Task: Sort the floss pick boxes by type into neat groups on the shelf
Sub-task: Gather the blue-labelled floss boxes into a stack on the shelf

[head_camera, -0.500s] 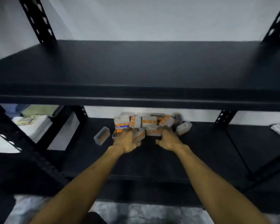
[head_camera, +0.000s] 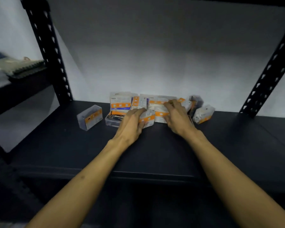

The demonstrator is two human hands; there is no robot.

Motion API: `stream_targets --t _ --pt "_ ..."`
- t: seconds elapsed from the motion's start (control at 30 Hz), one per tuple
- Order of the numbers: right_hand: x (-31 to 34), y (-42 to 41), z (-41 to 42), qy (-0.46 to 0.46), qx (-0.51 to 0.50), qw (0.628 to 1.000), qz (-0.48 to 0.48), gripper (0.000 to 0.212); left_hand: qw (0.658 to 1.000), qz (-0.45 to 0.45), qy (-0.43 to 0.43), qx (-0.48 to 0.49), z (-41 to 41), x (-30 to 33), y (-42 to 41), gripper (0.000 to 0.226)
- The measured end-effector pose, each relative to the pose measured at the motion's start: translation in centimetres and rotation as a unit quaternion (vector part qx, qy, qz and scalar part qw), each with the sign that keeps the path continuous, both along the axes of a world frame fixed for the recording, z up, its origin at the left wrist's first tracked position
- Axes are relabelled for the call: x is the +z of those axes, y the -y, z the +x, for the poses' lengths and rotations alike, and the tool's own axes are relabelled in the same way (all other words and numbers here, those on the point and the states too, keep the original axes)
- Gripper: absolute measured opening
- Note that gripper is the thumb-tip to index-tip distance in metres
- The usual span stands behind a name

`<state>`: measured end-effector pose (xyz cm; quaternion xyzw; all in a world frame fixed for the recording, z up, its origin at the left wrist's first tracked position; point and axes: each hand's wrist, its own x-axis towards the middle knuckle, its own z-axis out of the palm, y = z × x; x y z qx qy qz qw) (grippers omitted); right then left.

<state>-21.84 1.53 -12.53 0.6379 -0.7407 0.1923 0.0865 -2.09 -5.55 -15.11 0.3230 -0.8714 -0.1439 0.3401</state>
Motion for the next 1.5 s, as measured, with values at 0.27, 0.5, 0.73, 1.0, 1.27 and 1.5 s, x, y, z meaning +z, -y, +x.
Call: stream_targets --t 0.27,0.5,0.73,1.0,1.27,1.5 --pt "-0.3 -2.2 0.5 0.017 0.007 0.999 -0.028 0.037 0.997 0.056 -0.052 0.009 1.2 0.0 -1.8 0.046" --pt "-0.8 -3.3 1.2 0.021 -0.015 0.998 -0.052 0.04 0.999 0.017 -0.037 0.006 2.3 -0.1 -4.2 0.04" --pt "-2.9 -4.7 1.9 0.022 -0.007 0.995 -0.096 0.042 0.999 0.001 -0.049 0.015 3.3 -0.6 -5.7 0.043" --pt "-4.6 -8.6 2.9 0.065 0.071 0.99 -0.105 0.049 0.993 0.026 -0.111 -0.013 5.7 -1.2 -8.1 0.048" --pt "-4.1 -10.9 3.8 0.117 0.077 0.988 -0.065 0.045 0.99 0.055 -0.12 -0.041 7.0 -1.3 -9.1 0.046" --pt "-3.7 -11.0 3.5 0.189 0.059 0.975 -0.105 0.034 0.997 0.012 -0.061 -0.034 7.6 -1.8 -9.0 0.035"
